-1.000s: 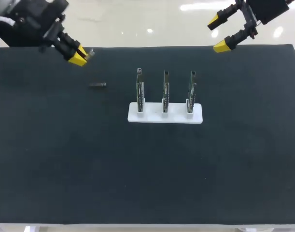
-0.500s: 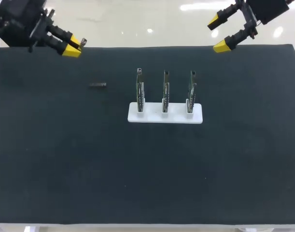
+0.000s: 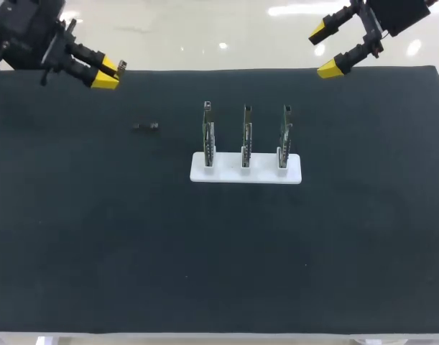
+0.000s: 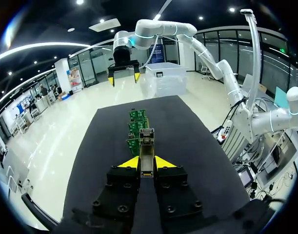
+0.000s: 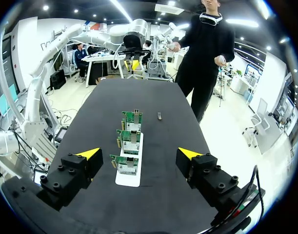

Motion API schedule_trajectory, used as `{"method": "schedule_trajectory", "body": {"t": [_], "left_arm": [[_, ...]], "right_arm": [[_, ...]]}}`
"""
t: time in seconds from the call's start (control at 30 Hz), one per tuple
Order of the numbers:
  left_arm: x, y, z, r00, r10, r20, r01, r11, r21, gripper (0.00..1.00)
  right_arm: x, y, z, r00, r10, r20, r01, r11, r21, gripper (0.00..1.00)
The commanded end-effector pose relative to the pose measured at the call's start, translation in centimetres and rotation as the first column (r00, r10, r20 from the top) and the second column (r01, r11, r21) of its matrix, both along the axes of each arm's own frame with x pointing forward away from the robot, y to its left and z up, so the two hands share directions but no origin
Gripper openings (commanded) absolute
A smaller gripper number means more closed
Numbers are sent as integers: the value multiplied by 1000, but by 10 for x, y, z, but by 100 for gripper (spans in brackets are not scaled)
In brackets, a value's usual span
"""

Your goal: Pick up the optical module with the left hand, and insert it into the network port with the right hand.

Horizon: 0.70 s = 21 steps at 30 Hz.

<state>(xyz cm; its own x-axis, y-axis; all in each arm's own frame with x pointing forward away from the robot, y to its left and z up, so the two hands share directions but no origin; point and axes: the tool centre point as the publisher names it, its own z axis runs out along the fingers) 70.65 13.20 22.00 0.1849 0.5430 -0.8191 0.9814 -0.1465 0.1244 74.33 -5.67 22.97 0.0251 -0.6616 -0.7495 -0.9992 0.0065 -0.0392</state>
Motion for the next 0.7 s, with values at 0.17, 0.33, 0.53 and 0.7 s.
{"method": "schedule_trajectory", "body": {"t": [0.17, 0.33, 0.53, 0.7], "left_arm": [[-1, -30, 10, 1000, -15, -10, 11, 965, -260, 0], [-1, -59, 10, 999, -27, -34, 14, 939, -345, 0], [-2, -94, 11, 996, -49, -73, 14, 907, -420, 0], [-4, -123, 8, 994, -41, -99, -8, 892, -453, 0]], "right_arm": [[-1, 0, 0, 1000, -1, 2, 1, 1000, 1, 100], [-1, 0, 0, 1000, -1, 2, 1, 1000, 1, 100], [-1, 0, 0, 1000, -1, 2, 1, 1000, 1, 100], [-1, 0, 0, 1000, -1, 2, 1, 1000, 1, 100]]}}
